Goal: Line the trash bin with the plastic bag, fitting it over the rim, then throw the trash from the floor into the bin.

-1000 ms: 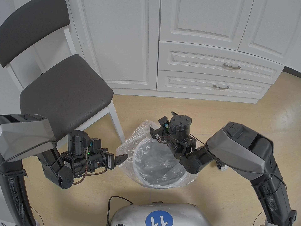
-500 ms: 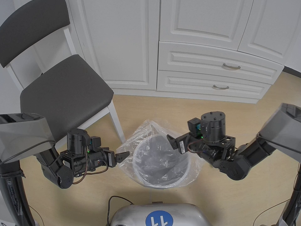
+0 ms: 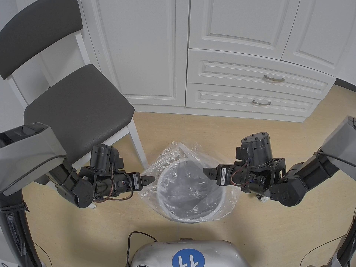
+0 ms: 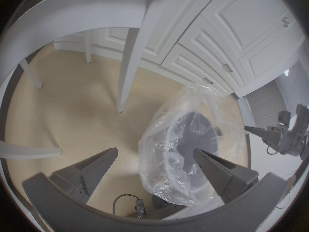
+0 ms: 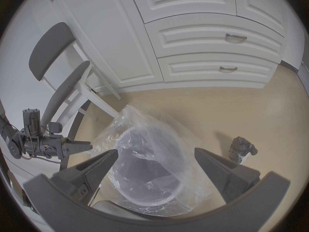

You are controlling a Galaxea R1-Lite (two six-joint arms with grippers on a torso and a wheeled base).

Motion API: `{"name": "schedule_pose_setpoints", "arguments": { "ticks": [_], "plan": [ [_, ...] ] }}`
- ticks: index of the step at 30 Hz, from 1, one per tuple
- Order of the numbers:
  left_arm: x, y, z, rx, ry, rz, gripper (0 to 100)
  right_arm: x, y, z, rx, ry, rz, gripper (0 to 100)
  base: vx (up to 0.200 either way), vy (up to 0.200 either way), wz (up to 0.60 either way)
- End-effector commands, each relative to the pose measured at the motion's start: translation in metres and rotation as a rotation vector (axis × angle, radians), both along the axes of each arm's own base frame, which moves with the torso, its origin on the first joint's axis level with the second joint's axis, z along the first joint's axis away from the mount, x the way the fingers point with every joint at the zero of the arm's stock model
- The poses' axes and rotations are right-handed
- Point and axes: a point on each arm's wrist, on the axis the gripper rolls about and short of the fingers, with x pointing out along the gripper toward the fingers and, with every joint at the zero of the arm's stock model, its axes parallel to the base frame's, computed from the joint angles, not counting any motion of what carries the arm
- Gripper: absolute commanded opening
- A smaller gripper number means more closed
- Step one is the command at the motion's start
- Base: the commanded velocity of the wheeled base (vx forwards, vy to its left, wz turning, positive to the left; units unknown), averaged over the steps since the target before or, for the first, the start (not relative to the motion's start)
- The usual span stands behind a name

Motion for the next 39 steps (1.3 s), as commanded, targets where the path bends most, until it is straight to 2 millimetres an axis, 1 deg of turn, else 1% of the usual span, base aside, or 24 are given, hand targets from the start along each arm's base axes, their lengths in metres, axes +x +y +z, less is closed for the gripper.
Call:
{"name": "schedule_pose_setpoints", "arguments": {
  "ticks": [1, 3, 5, 7, 11, 13, 16, 20, 24, 25, 27, 32, 35, 36, 38, 39],
  "plan": [
    [0.014, -0.007, 0.011, 0.019, -0.020, 0.048, 100, 0.013, 0.003, -0.024, -0.018, 0.070, -0.010, 100, 0.000, 0.000, 0.00],
    [0.014, -0.008, 0.011, 0.021, -0.019, 0.046, 100, 0.019, -0.004, -0.028, -0.027, 0.078, -0.031, 100, 0.000, 0.000, 0.00],
    [0.014, -0.009, 0.011, 0.021, -0.019, 0.046, 100, 0.020, -0.004, -0.030, -0.029, 0.079, -0.033, 100, 0.000, 0.000, 0.00],
    [0.017, -0.010, 0.007, 0.023, -0.016, 0.049, 100, 0.028, -0.007, -0.037, -0.034, 0.088, -0.052, 100, 0.000, 0.000, 0.00],
    [0.023, -0.011, -0.002, 0.050, -0.011, 0.081, 100, 0.035, -0.007, -0.048, -0.039, 0.105, -0.064, 100, 0.000, 0.000, 0.00],
    [0.025, -0.011, -0.006, 0.063, -0.007, 0.095, 100, 0.037, -0.008, -0.049, -0.039, 0.107, -0.069, 100, 0.000, 0.000, 0.00],
    [0.024, -0.013, -0.007, 0.066, -0.007, 0.091, 100, 0.039, -0.009, -0.049, -0.037, 0.104, -0.074, 100, 0.000, 0.000, 0.00],
    [0.024, -0.015, -0.008, 0.067, -0.005, 0.087, 100, 0.046, -0.015, -0.051, -0.033, 0.102, -0.099, 100, 0.000, 0.000, 0.00],
    [0.025, -0.015, -0.008, 0.065, -0.007, 0.088, 100, 0.062, -0.024, -0.058, -0.007, 0.087, -0.143, 100, 0.000, 0.000, 0.00],
    [0.026, -0.015, -0.008, 0.064, -0.008, 0.088, 100, 0.063, -0.024, -0.058, -0.004, 0.085, -0.146, 100, 0.000, 0.000, 0.00],
    [0.027, -0.016, -0.007, 0.062, -0.014, 0.090, 100, 0.068, -0.028, -0.064, 0.004, 0.078, -0.162, 100, 0.000, 0.000, 0.00],
    [0.031, -0.016, -0.007, 0.074, -0.026, 0.125, 100, 0.094, -0.045, -0.086, 0.034, 0.030, -0.223, 100, 0.000, 0.000, 0.00],
    [0.033, -0.017, -0.010, 0.086, -0.033, 0.143, 100, 0.110, -0.056, -0.103, 0.050, -0.001, -0.261, 100, 0.000, 0.000, 0.00],
    [0.033, -0.017, -0.010, 0.086, -0.033, 0.143, 100, 0.110, -0.056, -0.103, 0.050, -0.001, -0.261, 100, 0.000, 0.000, 0.00],
    [0.034, -0.017, -0.010, 0.087, -0.037, 0.146, 100, 0.125, -0.068, -0.113, 0.070, -0.026, -0.301, 100, 0.000, 0.000, 0.00],
    [0.034, -0.017, -0.010, 0.087, -0.037, 0.146, 100, 0.129, -0.071, -0.114, 0.082, -0.036, -0.313, 100, 0.000, 0.000, 0.00]
  ]
}}
